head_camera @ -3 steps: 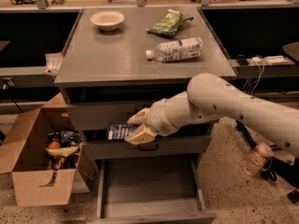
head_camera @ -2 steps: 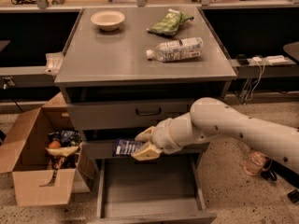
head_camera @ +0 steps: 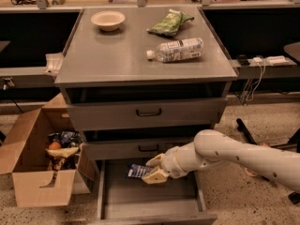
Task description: Place rxbar blueberry into bottom drawer
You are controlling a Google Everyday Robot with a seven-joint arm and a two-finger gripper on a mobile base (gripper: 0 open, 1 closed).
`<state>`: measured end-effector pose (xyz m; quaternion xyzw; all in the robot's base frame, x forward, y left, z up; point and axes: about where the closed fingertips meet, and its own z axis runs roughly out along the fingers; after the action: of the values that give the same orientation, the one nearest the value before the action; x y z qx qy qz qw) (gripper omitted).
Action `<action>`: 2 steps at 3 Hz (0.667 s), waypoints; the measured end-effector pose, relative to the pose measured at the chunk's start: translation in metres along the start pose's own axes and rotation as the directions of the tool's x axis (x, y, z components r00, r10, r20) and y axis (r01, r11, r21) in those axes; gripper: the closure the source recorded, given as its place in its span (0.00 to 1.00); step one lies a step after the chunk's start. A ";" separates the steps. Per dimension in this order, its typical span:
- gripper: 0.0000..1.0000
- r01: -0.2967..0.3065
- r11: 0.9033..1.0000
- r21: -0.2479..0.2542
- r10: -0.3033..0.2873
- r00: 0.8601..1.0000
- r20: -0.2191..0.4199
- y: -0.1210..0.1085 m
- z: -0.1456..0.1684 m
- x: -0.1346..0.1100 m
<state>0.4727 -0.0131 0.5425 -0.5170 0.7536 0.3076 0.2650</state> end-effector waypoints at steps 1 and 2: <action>1.00 0.000 1.000 0.000 0.000 1.000 0.000 0.000 0.000 0.000; 1.00 -0.037 0.999 -0.001 0.037 0.999 -0.028 -0.010 0.019 0.037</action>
Offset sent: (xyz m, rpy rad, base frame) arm -0.0010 -0.0406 -0.1272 -0.0727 0.1094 -0.0626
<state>0.4720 -0.0250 0.5016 -0.5075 0.7662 0.3059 0.2484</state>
